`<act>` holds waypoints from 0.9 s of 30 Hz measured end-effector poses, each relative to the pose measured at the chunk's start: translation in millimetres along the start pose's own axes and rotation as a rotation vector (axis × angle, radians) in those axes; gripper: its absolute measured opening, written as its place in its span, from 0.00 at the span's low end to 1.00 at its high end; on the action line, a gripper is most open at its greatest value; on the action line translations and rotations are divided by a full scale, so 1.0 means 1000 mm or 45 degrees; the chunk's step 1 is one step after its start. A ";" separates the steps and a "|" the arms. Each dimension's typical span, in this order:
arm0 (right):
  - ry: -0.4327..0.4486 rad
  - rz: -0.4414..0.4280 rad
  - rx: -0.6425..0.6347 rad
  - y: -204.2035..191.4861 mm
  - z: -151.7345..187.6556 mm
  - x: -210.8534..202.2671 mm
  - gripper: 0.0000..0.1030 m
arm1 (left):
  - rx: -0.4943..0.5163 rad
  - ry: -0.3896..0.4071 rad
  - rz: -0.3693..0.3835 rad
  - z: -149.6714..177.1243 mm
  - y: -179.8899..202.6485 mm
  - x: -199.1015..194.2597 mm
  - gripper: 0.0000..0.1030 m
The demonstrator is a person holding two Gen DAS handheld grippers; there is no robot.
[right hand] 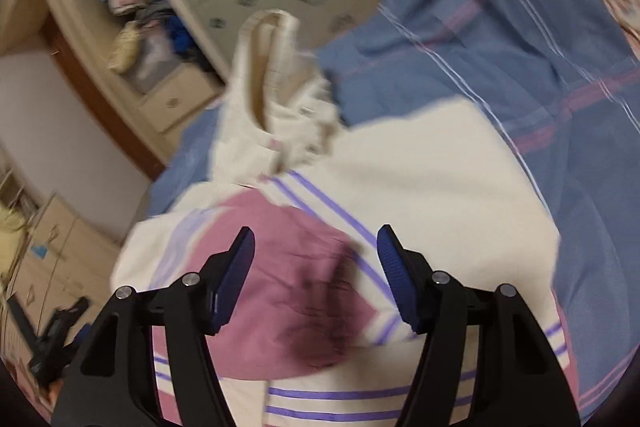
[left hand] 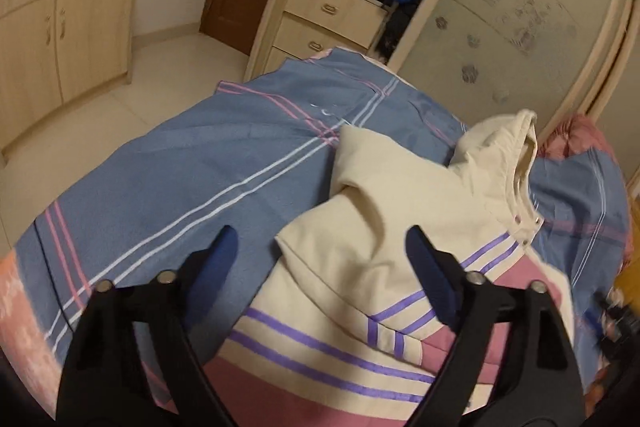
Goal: Fold large clothes
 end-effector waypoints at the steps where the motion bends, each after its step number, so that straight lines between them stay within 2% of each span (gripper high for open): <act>1: -0.045 -0.070 -0.064 -0.023 -0.003 0.009 0.63 | 0.034 -0.008 0.009 0.003 0.008 0.006 0.59; 2: -0.083 -0.135 -0.113 -0.044 -0.004 0.018 0.62 | 0.060 -0.022 0.029 0.006 0.015 0.012 0.39; 3: -0.121 -0.180 -0.153 -0.063 -0.005 0.029 0.60 | 0.099 -0.051 0.052 0.011 0.026 0.022 0.30; 5: -0.239 -0.237 -0.238 -0.101 -0.001 0.060 0.56 | 0.172 -0.066 0.023 0.019 0.031 0.040 0.22; 7: -0.379 -0.304 -0.341 -0.139 0.012 0.095 0.56 | 0.189 -0.092 0.012 0.029 0.031 0.049 0.20; 10: -0.559 -0.315 -0.420 -0.174 0.034 0.153 0.56 | 0.110 -0.127 0.099 0.041 0.020 0.057 0.20; 12: -0.684 -0.362 -0.412 -0.192 0.052 0.194 0.52 | 0.032 -0.132 0.156 0.049 0.010 0.060 0.19; 13: -0.761 -0.380 -0.400 -0.199 0.064 0.216 0.46 | 0.014 -0.124 0.171 0.051 0.008 0.060 0.19; 16: -0.922 -0.366 -0.430 -0.216 0.100 0.268 0.40 | 0.019 -0.101 0.166 0.054 0.009 0.060 0.19; 18: -0.885 -0.191 -0.544 -0.213 0.107 0.299 0.38 | 0.015 -0.096 0.168 0.055 0.009 0.060 0.19; 19: -0.859 -0.149 -0.564 -0.210 0.105 0.309 0.37 | 0.005 -0.098 0.178 0.056 0.008 0.060 0.19; 22: -0.750 0.053 -0.524 -0.178 0.080 0.345 0.28 | 0.002 -0.092 0.185 0.057 0.007 0.059 0.19; 23: -0.718 0.098 -0.453 -0.162 0.070 0.352 0.28 | 0.005 -0.089 0.183 0.058 0.008 0.058 0.19; 25: -0.673 0.109 -0.331 -0.148 0.058 0.350 0.28 | 0.006 -0.089 0.183 0.058 0.008 0.058 0.19; 27: -0.628 -0.034 -0.306 -0.164 0.054 0.332 0.28 | -0.004 -0.088 0.194 0.059 0.007 0.058 0.19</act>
Point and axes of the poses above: each gripper's, at about its wrist camera, not at the fingertips, and x roughly the way its jaws point, y to its right, z to its underside, the point moved 9 cm from there along x, roughly the way its jaws point, and after that the axes turned 13 degrees about -z, right-handed, at the moved point
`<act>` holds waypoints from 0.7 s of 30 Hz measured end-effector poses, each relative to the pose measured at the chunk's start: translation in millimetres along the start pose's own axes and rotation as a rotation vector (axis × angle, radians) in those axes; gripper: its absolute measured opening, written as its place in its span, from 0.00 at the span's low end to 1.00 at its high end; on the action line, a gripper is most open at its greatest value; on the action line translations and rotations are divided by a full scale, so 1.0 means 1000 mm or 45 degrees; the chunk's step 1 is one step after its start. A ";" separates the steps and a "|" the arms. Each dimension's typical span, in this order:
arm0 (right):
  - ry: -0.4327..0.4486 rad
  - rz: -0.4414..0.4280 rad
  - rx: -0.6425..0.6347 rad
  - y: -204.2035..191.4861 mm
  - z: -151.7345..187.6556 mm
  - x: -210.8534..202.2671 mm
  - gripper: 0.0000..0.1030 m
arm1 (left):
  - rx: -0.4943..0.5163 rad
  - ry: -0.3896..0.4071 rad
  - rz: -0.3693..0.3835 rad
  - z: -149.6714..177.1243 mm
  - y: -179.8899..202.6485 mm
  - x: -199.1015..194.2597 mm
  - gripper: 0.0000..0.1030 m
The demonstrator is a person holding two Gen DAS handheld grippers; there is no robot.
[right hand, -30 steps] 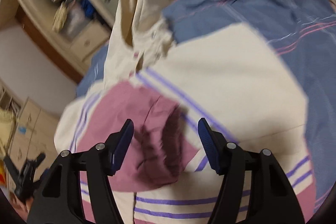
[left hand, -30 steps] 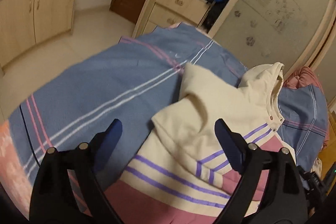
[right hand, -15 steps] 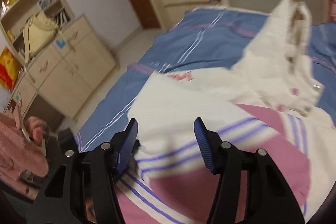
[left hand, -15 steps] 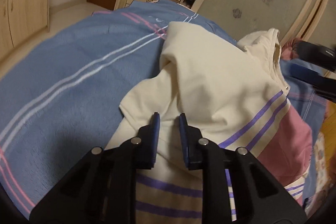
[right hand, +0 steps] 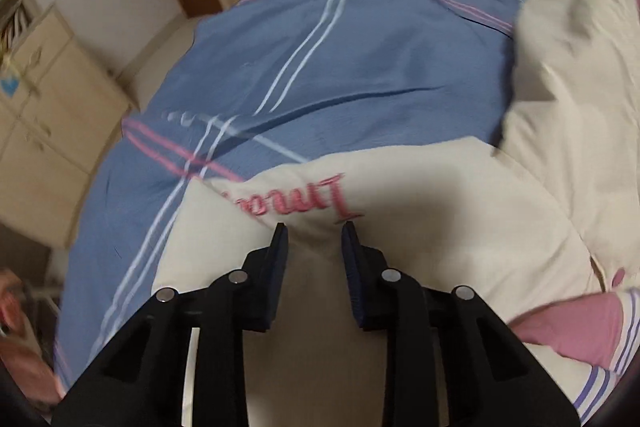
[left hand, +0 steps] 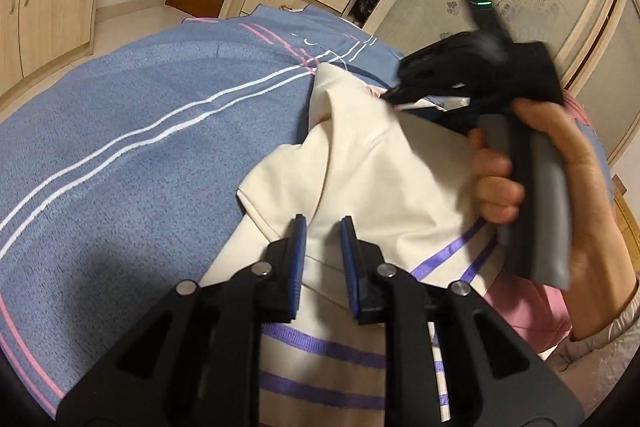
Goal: Fold large clothes
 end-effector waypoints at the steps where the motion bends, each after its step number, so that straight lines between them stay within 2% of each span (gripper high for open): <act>1: 0.000 -0.076 -0.038 -0.015 0.004 -0.008 0.28 | -0.005 0.002 0.007 0.000 0.000 0.000 0.19; 4: -0.072 -0.150 -0.227 -0.054 0.031 -0.034 0.29 | -0.020 0.005 0.026 -0.001 -0.003 0.001 0.19; 8: -0.186 -0.073 -0.491 -0.090 0.062 -0.040 0.30 | -0.032 0.007 0.037 0.001 -0.005 0.000 0.19; 10: -0.149 0.005 -0.542 -0.089 0.062 -0.047 0.30 | -0.034 0.008 0.040 0.001 -0.005 0.000 0.19; 12: 0.007 0.114 -0.519 -0.084 0.049 -0.062 0.30 | -0.036 0.010 0.041 0.001 -0.005 0.000 0.19; 13: 0.062 0.114 -0.503 -0.080 0.045 -0.067 0.30 | -0.036 0.010 0.041 0.001 -0.005 0.000 0.19; 15: 0.092 -0.027 -0.490 -0.089 0.049 -0.069 0.30 | -0.034 0.011 0.037 0.001 -0.005 0.001 0.19; 16: 0.077 -0.126 -0.490 -0.098 0.055 -0.069 0.32 | -0.034 0.011 0.038 0.000 -0.005 0.001 0.19; 17: 0.031 -0.173 -0.502 -0.104 0.064 -0.066 0.40 | -0.035 0.011 0.039 0.000 -0.005 0.000 0.19; 19: -0.091 -0.172 -0.537 -0.106 0.073 -0.047 0.43 | -0.036 0.011 0.041 0.000 -0.005 0.001 0.19; 21: -0.200 -0.098 -0.523 -0.097 0.079 -0.019 0.43 | -0.035 0.012 0.040 0.001 -0.005 0.000 0.19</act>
Point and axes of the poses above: each gripper's, at about its wrist camera, not at the fingertips, and x roughly the way its jaws point, y to its right, z to its underside, the point moved 9 cm from there along x, roughly the way its jaws point, and after that the axes turned 13 degrees about -z, right-handed, at the moved point
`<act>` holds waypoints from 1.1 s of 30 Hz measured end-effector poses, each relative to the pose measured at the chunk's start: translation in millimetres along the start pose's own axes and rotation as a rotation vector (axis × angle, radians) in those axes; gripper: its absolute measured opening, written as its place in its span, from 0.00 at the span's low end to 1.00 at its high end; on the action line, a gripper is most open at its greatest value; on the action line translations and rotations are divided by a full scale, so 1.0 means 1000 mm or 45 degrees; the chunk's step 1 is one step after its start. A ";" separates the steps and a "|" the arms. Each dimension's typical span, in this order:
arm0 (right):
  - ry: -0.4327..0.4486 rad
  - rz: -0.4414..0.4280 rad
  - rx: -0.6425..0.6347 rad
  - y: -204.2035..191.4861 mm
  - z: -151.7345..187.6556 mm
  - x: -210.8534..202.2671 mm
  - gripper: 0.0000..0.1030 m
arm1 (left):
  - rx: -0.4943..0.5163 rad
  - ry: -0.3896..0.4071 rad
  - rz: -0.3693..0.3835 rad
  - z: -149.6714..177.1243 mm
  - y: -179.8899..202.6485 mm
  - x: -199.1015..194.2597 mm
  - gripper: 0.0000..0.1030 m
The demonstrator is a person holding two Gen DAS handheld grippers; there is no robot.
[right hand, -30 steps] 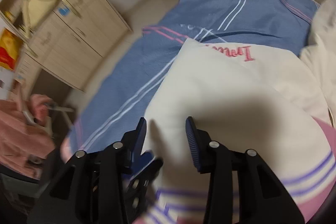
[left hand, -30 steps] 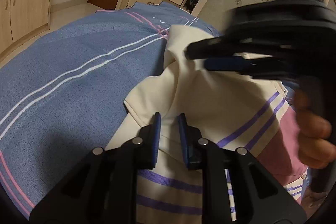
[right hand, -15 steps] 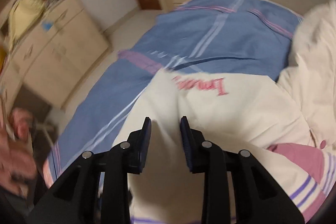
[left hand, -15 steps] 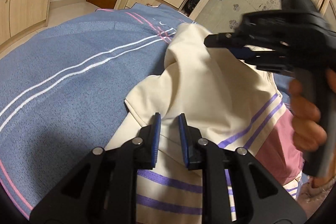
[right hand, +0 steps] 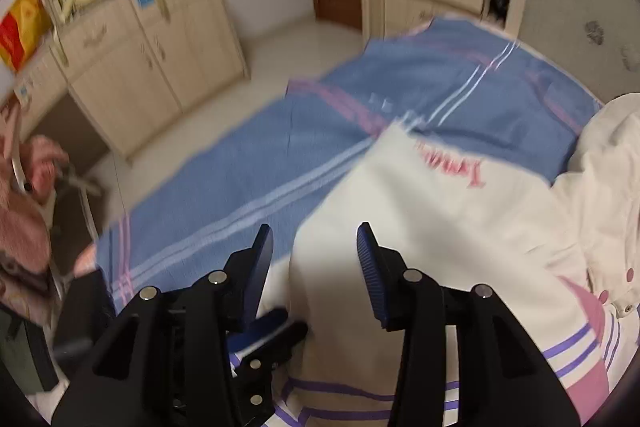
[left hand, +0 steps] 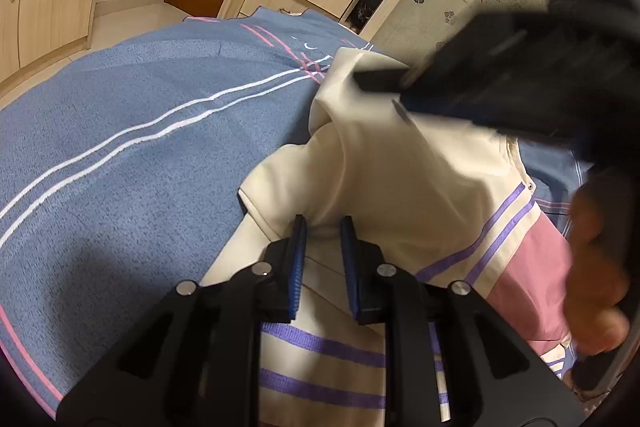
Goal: Fold large clothes
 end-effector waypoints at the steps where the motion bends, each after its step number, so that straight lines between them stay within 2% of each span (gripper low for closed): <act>1: -0.022 0.056 0.023 0.012 0.000 0.013 0.43 | 0.000 0.000 0.001 0.000 0.000 0.000 0.19; 4: -0.033 0.196 0.041 0.049 -0.010 0.043 0.43 | -0.004 0.006 0.003 -0.001 0.000 0.000 0.19; 6: -0.029 0.195 0.087 0.068 -0.017 0.057 0.50 | -0.010 0.001 -0.007 -0.001 -0.002 0.001 0.19; 8: 0.006 0.129 0.147 0.076 -0.022 0.060 0.53 | -0.018 -0.006 -0.007 -0.002 -0.003 0.003 0.19; 11: 0.111 0.072 0.148 0.067 -0.016 0.027 0.52 | -0.008 -0.006 -0.016 -0.001 -0.002 0.003 0.19; 14: 0.193 -0.006 0.158 0.059 0.013 -0.027 0.52 | -0.008 -0.010 -0.019 -0.002 -0.003 0.004 0.19; 17: 0.328 0.113 0.176 0.070 0.050 -0.096 0.52 | -0.005 -0.012 -0.026 -0.003 -0.002 0.005 0.19; 19: 0.363 0.202 0.254 0.095 0.077 -0.125 0.54 | -0.006 -0.012 -0.027 -0.004 -0.001 0.005 0.19; 20: 0.336 0.272 0.296 0.111 0.090 -0.128 0.54 | -0.005 -0.012 -0.028 -0.004 -0.001 0.005 0.19; 21: 0.249 0.386 0.342 0.133 0.113 -0.126 0.54 | -0.004 -0.012 -0.030 -0.004 -0.001 0.005 0.19; 22: 0.115 0.464 0.369 0.151 0.136 -0.116 0.54 | -0.003 -0.012 -0.034 -0.004 0.000 0.005 0.19; 23: 0.036 0.456 0.394 0.160 0.154 -0.109 0.54 | 0.000 -0.013 -0.038 -0.004 0.001 0.005 0.19; 25: 0.114 0.398 0.392 0.154 0.161 -0.129 0.54 | 0.006 -0.014 -0.045 -0.004 0.002 0.006 0.19; 27: 0.331 0.368 0.386 0.145 0.163 -0.173 0.56 | 0.000 -0.017 -0.042 -0.004 0.002 0.006 0.19; 28: 0.402 0.338 0.405 0.143 0.168 -0.186 0.60 | 0.001 -0.016 -0.042 -0.004 0.002 0.006 0.19; 29: 0.390 0.332 0.439 0.146 0.179 -0.186 0.66 | 0.003 -0.016 -0.045 -0.004 0.002 0.006 0.19; 32: 0.096 0.449 0.478 0.169 0.218 -0.146 0.68 | 0.007 -0.016 -0.049 -0.003 0.003 0.006 0.19; 33: 0.112 0.442 0.498 0.169 0.226 -0.147 0.68 | 0.010 -0.016 -0.053 -0.003 0.004 0.006 0.19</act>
Point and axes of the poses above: each gripper's, at about its wrist camera, not at the fingertips, and x roughly the way its jaws point, y to its right, z to its underside, the point moved 9 cm from there along x, roughly the way its jaws point, and after that the axes turned 13 degrees about -z, right-handed, at the moved point
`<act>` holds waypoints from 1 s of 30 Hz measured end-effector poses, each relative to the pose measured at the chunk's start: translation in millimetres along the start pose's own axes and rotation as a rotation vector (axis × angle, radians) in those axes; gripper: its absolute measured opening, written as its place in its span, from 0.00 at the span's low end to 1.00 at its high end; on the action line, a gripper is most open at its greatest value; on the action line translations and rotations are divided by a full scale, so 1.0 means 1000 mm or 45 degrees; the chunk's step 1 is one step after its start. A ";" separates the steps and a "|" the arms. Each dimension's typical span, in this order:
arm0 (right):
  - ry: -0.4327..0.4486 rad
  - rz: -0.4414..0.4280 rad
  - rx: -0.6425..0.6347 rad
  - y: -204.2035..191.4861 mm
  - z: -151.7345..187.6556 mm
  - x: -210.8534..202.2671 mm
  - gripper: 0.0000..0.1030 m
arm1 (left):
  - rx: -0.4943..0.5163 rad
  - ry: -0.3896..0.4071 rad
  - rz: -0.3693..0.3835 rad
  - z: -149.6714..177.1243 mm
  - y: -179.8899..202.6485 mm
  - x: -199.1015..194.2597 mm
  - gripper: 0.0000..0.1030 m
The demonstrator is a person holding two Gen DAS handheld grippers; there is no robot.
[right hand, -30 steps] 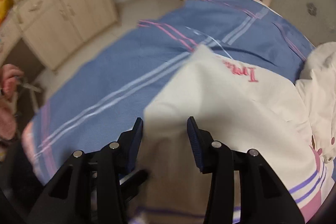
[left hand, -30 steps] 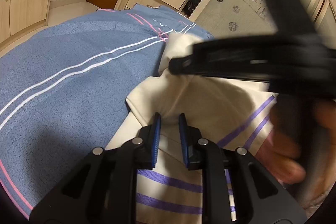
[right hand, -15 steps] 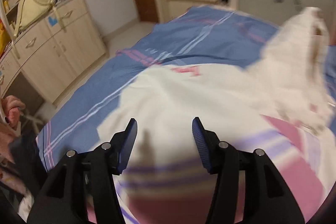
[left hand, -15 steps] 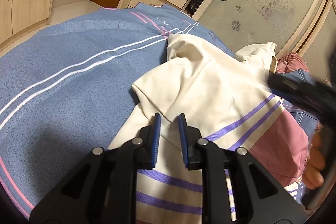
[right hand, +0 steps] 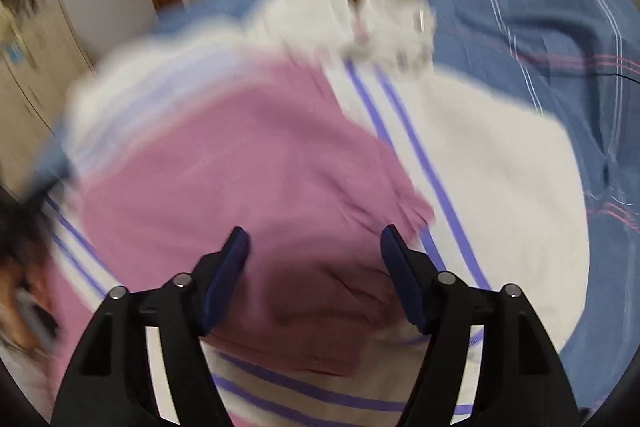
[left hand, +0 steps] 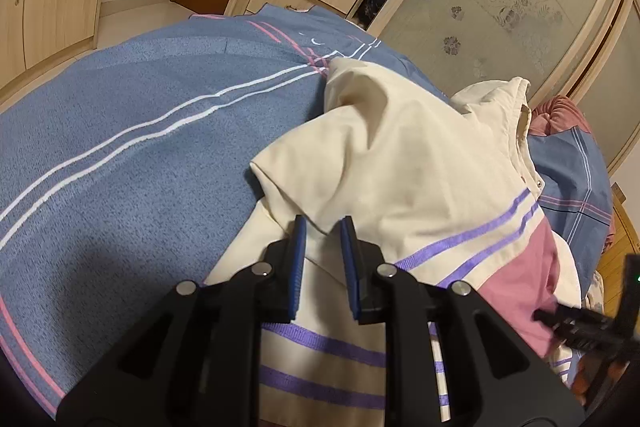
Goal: Fold large clothes
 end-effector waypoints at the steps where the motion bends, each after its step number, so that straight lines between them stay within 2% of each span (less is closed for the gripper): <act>1: 0.055 -0.030 0.039 0.001 0.003 -0.016 0.68 | 0.000 -0.001 -0.003 0.000 0.000 0.000 0.19; 2: 0.121 -0.064 0.071 0.001 0.005 -0.033 0.68 | -0.001 -0.005 -0.003 0.000 0.000 0.000 0.19; 3: 0.252 -0.139 0.124 0.003 0.010 -0.064 0.69 | -0.002 -0.007 -0.002 0.000 0.000 0.000 0.19; 4: 0.322 -0.185 0.165 0.006 0.015 -0.081 0.73 | -0.007 -0.003 0.008 -0.001 0.001 -0.001 0.18; 5: 0.377 -0.224 0.219 0.012 0.027 -0.100 0.80 | -0.016 0.006 0.030 -0.002 0.001 -0.004 0.22; 6: 0.396 -0.229 0.269 0.019 0.040 -0.112 0.83 | -0.039 0.029 0.063 -0.005 -0.001 -0.013 0.35; 7: 0.394 -0.213 0.310 0.027 0.054 -0.120 0.83 | -0.088 0.065 0.068 -0.009 -0.006 -0.027 0.42; 9: 0.394 -0.187 0.355 0.043 0.086 -0.133 0.83 | -0.203 0.171 0.164 -0.019 -0.013 -0.077 0.73; 10: 0.378 -0.181 0.383 0.050 0.105 -0.134 0.83 | -0.204 0.206 0.207 -0.020 -0.013 -0.102 0.78; 11: 0.349 -0.164 0.405 0.052 0.118 -0.124 0.83 | -0.151 0.219 0.193 -0.017 -0.010 -0.124 0.79; 14: 0.227 -0.108 0.417 0.054 0.152 -0.102 0.83 | 0.080 0.172 0.123 0.013 0.012 -0.153 0.77; 15: 0.195 -0.092 0.399 0.046 0.154 -0.095 0.83 | 0.164 0.142 0.093 0.027 0.019 -0.154 0.73; 17: 0.135 0.047 0.294 0.038 0.159 -0.081 0.83 | 0.401 0.019 -0.049 0.071 0.031 -0.136 0.66; 18: 0.128 0.120 0.232 0.033 0.161 -0.078 0.83 | 0.471 -0.059 -0.113 0.093 0.029 -0.121 0.64; 19: 0.130 0.138 0.226 0.032 0.162 -0.077 0.83 | 0.499 -0.138 -0.163 0.111 0.025 -0.107 0.64; 20: 0.131 0.134 0.246 0.032 0.162 -0.079 0.83 | 0.520 -0.147 -0.205 0.122 0.021 -0.099 0.65; 21: 0.128 0.117 0.274 0.033 0.165 -0.082 0.83 | 0.567 -0.049 -0.241 0.126 0.023 -0.105 0.66; 23: 0.166 0.053 0.314 0.029 0.166 -0.097 0.83 | 0.626 -0.030 -0.310 0.132 0.025 -0.113 0.66; 25: 0.241 -0.036 0.285 0.017 0.164 -0.109 0.83 | 0.580 -0.040 -0.298 0.136 0.021 -0.116 0.69; 27: 0.155 -0.008 0.251 0.015 0.171 -0.097 0.88 | 0.548 -0.007 -0.263 0.140 0.016 -0.116 0.70; 28: 0.048 0.022 0.239 0.016 0.180 -0.083 0.89 | 0.553 0.018 -0.257 0.142 0.016 -0.116 0.70; 30: 0.086 0.019 0.242 0.016 0.176 -0.090 0.89 | 0.560 0.058 -0.260 0.146 0.014 -0.115 0.70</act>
Point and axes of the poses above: each gripper's, at about its wrist camera, not at the fingertips, and x roughly the way its jaws point, y to its right, z to its underside, the point moved 9 cm from there along x, roughly the way its jaws point, and after that the axes turned 13 degrees about -z, right-handed, at the moved point
